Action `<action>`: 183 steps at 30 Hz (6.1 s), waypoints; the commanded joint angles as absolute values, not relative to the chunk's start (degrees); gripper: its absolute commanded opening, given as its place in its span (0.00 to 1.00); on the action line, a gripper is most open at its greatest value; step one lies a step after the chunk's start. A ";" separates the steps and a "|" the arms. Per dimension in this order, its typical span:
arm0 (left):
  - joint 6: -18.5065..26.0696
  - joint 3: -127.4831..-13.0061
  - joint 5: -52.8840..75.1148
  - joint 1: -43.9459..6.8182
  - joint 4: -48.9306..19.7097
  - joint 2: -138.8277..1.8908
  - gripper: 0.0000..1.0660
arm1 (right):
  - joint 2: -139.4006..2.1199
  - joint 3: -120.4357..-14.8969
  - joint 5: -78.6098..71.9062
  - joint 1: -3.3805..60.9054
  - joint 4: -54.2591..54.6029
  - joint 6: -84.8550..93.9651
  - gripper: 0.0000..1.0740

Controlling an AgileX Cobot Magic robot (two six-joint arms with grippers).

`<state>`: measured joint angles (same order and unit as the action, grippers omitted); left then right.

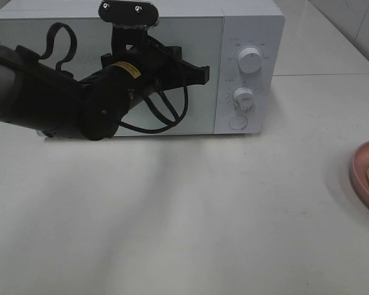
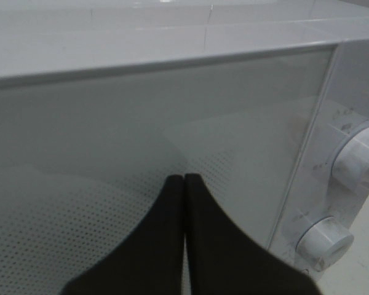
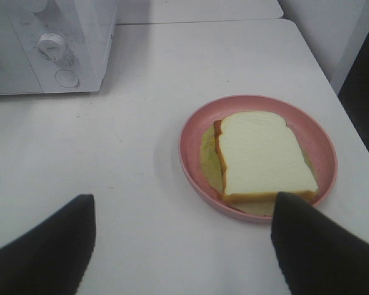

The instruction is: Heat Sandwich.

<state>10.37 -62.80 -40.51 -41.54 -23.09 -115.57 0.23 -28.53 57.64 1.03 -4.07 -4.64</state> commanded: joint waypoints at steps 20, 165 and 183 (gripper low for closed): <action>11.12 -63.37 -42.74 -41.08 -27.22 -114.82 0.00 | 1.83 -28.53 57.12 0.63 -3.95 -3.84 0.71; -1.15 -29.62 61.36 -2.41 -0.69 1.60 0.92 | 1.83 -28.53 57.12 0.63 -4.07 -4.01 0.71; -1.15 -29.62 61.36 -2.41 -0.69 1.60 0.92 | 1.83 -28.53 57.12 0.63 -4.07 -4.01 0.71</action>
<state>-0.57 -29.74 62.11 -2.46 0.00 0.29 0.23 -28.53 57.58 1.03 -4.01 -4.64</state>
